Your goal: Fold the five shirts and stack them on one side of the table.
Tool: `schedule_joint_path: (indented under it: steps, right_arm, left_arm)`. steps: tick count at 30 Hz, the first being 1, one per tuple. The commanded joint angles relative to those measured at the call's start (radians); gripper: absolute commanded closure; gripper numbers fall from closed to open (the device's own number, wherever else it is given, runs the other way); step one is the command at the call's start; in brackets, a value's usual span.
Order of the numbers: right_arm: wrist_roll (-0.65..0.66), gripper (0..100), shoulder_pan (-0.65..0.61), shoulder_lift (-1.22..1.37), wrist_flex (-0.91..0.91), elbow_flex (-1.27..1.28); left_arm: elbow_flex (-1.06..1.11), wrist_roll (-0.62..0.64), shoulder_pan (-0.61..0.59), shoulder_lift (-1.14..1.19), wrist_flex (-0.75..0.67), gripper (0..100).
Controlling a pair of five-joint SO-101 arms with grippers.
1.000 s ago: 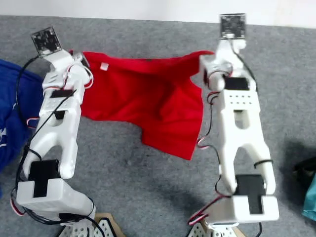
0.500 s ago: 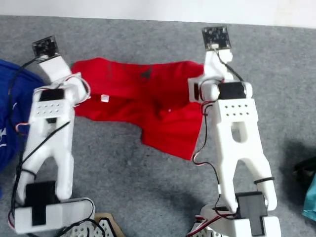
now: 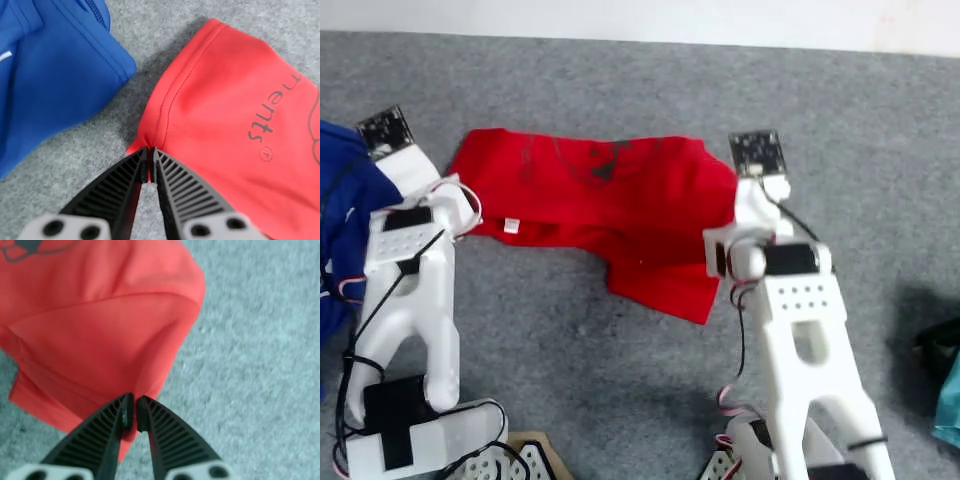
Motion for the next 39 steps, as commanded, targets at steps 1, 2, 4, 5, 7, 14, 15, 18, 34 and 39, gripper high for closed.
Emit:
schedule_joint_path:
  steps: [1, 2, 4, 5, 7, 14, 15, 18, 34, 39]
  right_arm:
    - [0.011, 99.1, -0.007, -0.131, -0.012, 0.076]
    - [0.011, 99.1, -0.007, -0.151, -0.012, 0.101]
    - [0.011, 99.1, -0.008, -0.189, -0.012, 0.150]
    - [0.011, 99.1, -0.016, -0.209, -0.012, 0.174]
    - [0.011, 99.1, -0.050, -0.248, -0.012, 0.216]
    - [0.006, 99.1, -0.122, -0.441, -0.012, 0.321]
    - [0.009, 99.1, -0.122, -0.463, -0.012, 0.338]
    - [0.009, 99.1, -0.122, -0.501, -0.013, 0.392]
    - [0.129, 87.1, -0.114, -0.512, -0.120, 0.558]
    - [0.130, 82.0, -0.101, -0.530, -0.035, 0.487]
  left_arm:
    - [0.058, -0.005, 0.002, 0.008, -0.110, 99]
    - [0.064, -0.005, 0.002, 0.013, -0.115, 99]
    - [0.065, -0.005, 0.002, 0.013, -0.117, 99]
    - [0.065, -0.005, 0.001, 0.007, -0.117, 99]
    - [0.051, -0.003, -0.010, 0.005, -0.114, 99]
    - [0.002, 0.000, -0.047, 0.015, -0.110, 99]
    - [0.004, 0.000, -0.047, 0.016, -0.110, 99]
    - [0.019, -0.002, -0.047, 0.016, -0.115, 99]
    - [0.044, 0.005, -0.044, 0.016, -0.112, 77]
    - [0.047, 0.003, -0.064, 0.002, -0.114, 65]
